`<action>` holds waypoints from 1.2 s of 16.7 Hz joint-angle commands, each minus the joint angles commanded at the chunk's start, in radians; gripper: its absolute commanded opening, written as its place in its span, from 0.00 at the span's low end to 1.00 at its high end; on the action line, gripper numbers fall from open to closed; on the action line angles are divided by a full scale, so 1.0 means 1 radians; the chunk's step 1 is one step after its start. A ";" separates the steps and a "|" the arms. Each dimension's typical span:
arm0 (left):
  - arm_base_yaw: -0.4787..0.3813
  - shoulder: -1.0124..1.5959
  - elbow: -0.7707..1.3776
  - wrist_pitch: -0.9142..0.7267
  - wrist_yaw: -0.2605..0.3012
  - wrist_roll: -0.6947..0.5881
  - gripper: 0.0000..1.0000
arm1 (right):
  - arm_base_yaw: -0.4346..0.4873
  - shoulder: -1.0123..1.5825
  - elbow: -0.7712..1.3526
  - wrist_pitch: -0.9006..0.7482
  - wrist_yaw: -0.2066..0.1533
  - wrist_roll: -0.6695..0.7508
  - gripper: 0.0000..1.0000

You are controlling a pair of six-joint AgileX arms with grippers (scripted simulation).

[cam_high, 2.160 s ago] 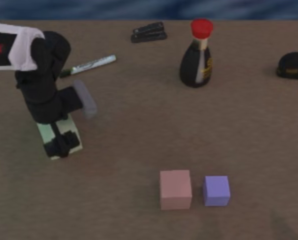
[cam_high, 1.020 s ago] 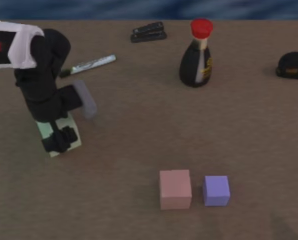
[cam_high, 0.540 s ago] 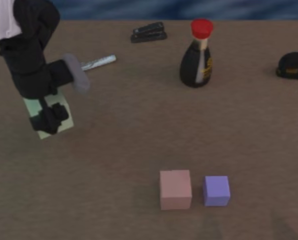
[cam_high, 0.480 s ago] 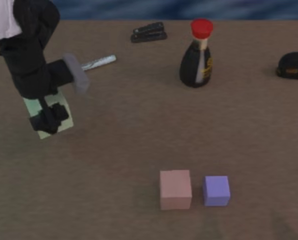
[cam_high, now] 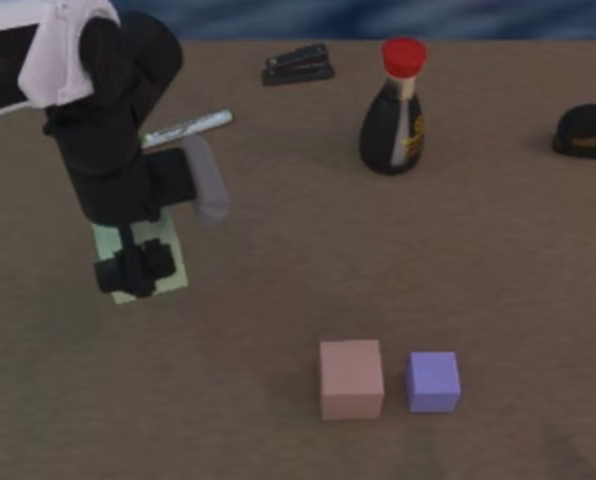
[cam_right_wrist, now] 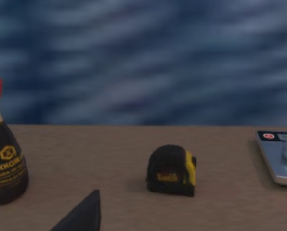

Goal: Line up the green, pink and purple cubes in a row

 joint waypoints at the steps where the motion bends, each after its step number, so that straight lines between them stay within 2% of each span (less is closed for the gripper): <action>1: -0.046 -0.029 -0.030 -0.001 0.000 0.007 0.00 | 0.000 0.000 0.000 0.000 0.000 0.000 1.00; 4: -0.184 -0.113 -0.115 -0.003 0.001 0.029 0.00 | 0.000 0.000 0.000 0.000 0.000 0.000 1.00; 7: -0.256 -0.166 -0.165 -0.001 0.001 0.041 0.00 | 0.000 0.000 0.000 0.000 0.000 0.000 1.00; 13: -0.255 -0.158 -0.177 0.016 0.001 0.041 0.00 | 0.000 0.000 0.000 0.000 0.000 0.000 1.00; 20: -0.265 -0.066 -0.320 0.258 0.002 0.035 0.00 | 0.000 0.000 0.000 0.000 0.000 0.000 1.00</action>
